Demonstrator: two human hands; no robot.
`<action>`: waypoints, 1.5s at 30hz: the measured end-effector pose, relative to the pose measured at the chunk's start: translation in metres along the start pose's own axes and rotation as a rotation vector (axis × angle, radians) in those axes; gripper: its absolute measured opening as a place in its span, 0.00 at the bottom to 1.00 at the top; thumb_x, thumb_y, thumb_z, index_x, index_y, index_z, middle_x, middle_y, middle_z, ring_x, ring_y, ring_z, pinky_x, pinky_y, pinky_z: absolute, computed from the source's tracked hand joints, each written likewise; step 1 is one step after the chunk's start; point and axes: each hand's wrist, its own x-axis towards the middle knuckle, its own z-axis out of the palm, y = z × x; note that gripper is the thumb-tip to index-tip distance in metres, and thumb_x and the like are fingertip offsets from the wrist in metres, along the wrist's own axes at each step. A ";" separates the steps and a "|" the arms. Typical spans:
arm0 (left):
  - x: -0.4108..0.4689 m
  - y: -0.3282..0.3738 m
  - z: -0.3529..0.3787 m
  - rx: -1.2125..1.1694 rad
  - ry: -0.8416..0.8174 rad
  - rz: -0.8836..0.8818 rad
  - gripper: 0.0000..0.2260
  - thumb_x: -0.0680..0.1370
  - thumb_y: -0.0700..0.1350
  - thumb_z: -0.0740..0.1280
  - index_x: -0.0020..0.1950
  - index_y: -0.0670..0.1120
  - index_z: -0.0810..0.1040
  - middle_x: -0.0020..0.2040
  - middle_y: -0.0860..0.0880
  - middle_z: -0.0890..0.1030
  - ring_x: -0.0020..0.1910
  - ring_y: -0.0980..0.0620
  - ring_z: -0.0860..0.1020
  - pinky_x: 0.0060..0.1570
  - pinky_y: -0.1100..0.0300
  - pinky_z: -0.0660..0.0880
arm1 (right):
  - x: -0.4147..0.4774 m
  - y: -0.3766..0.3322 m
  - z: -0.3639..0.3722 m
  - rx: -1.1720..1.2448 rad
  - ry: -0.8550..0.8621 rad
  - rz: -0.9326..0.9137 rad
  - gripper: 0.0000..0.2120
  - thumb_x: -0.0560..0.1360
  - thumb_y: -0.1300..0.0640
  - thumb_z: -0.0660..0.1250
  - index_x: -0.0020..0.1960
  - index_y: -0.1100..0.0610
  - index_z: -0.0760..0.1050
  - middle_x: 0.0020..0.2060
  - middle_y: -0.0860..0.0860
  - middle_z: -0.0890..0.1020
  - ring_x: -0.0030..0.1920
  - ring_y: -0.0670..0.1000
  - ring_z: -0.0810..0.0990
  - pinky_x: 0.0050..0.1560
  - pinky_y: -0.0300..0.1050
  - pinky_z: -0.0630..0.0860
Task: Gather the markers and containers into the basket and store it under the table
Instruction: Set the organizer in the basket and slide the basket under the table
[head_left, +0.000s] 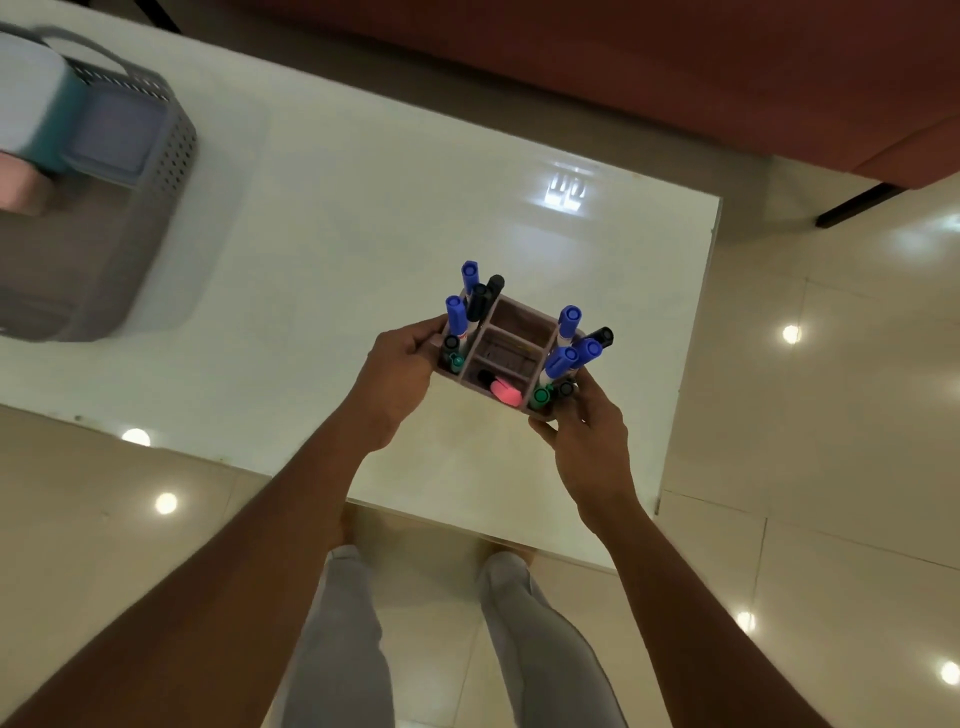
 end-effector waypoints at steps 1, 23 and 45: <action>-0.003 0.004 -0.011 -0.019 0.005 0.013 0.15 0.82 0.42 0.60 0.63 0.57 0.79 0.56 0.55 0.84 0.61 0.54 0.78 0.70 0.49 0.68 | -0.002 -0.008 0.008 -0.001 -0.007 -0.006 0.21 0.81 0.67 0.53 0.68 0.54 0.72 0.49 0.44 0.82 0.52 0.47 0.83 0.58 0.46 0.80; -0.033 0.054 -0.430 -0.053 0.068 0.156 0.14 0.81 0.40 0.63 0.59 0.54 0.82 0.52 0.53 0.85 0.56 0.52 0.81 0.65 0.50 0.72 | -0.073 -0.181 0.373 0.197 -0.080 -0.039 0.19 0.81 0.69 0.54 0.64 0.57 0.76 0.51 0.53 0.85 0.53 0.52 0.84 0.56 0.47 0.80; 0.039 -0.041 -0.545 0.104 0.130 -0.173 0.26 0.72 0.21 0.56 0.63 0.41 0.79 0.51 0.44 0.84 0.54 0.46 0.82 0.62 0.49 0.75 | -0.008 -0.113 0.538 -0.157 -0.083 0.099 0.22 0.80 0.67 0.55 0.68 0.47 0.72 0.53 0.48 0.82 0.52 0.50 0.82 0.57 0.53 0.80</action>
